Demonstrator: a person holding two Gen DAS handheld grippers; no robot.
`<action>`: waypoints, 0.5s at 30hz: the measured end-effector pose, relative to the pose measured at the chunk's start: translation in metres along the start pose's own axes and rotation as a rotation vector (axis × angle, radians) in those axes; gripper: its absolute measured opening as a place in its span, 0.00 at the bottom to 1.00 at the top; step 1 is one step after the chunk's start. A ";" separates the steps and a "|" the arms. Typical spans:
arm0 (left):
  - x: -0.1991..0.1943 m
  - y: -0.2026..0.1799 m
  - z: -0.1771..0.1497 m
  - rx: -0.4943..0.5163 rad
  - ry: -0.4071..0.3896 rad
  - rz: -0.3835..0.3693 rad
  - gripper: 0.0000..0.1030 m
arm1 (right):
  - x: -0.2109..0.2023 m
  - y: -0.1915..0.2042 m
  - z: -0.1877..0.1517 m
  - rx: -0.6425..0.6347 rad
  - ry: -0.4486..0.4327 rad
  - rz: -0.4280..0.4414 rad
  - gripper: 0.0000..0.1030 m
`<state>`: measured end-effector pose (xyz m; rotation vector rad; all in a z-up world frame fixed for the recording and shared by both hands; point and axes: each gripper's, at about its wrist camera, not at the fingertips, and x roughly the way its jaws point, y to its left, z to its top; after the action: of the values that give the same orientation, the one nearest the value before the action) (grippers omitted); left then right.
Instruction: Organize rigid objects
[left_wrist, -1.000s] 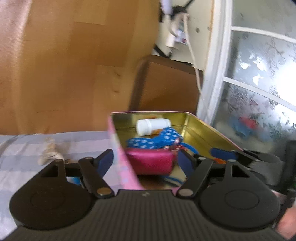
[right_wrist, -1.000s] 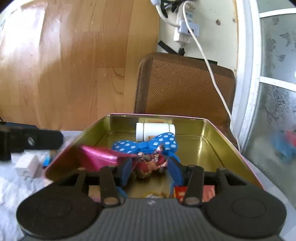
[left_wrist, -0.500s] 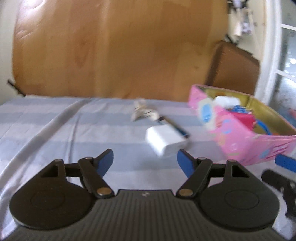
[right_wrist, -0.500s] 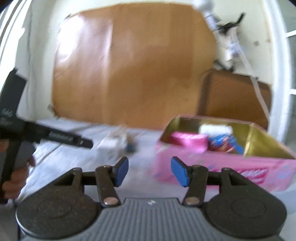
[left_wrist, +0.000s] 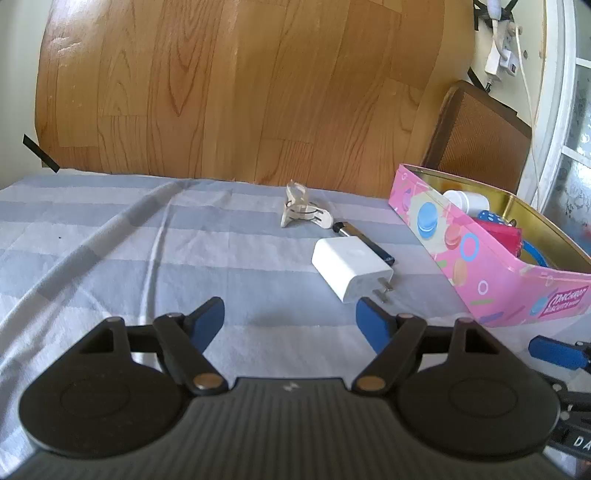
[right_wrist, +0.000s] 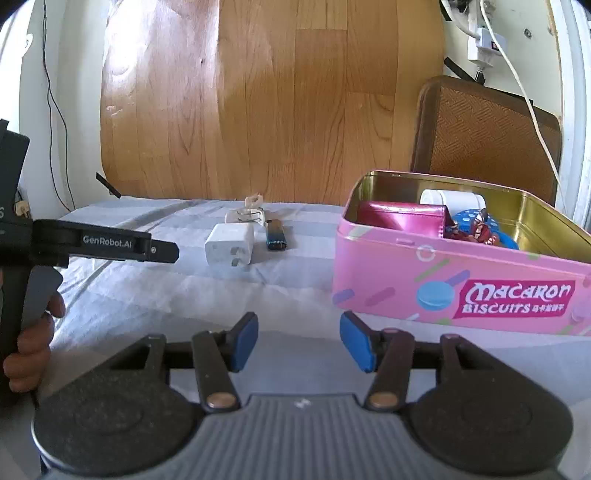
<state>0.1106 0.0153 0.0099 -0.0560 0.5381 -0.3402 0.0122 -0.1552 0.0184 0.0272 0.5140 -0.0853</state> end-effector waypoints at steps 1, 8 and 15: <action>0.000 0.001 0.000 -0.003 0.001 -0.002 0.78 | 0.000 0.001 0.000 -0.004 0.000 -0.002 0.50; 0.000 0.005 0.000 -0.028 0.012 -0.010 0.78 | 0.002 0.003 0.000 -0.018 0.010 -0.001 0.50; 0.001 0.006 0.001 -0.033 0.015 -0.009 0.78 | 0.003 0.002 -0.001 -0.018 0.014 0.003 0.50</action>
<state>0.1137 0.0205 0.0095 -0.0880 0.5580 -0.3404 0.0149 -0.1531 0.0163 0.0110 0.5283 -0.0777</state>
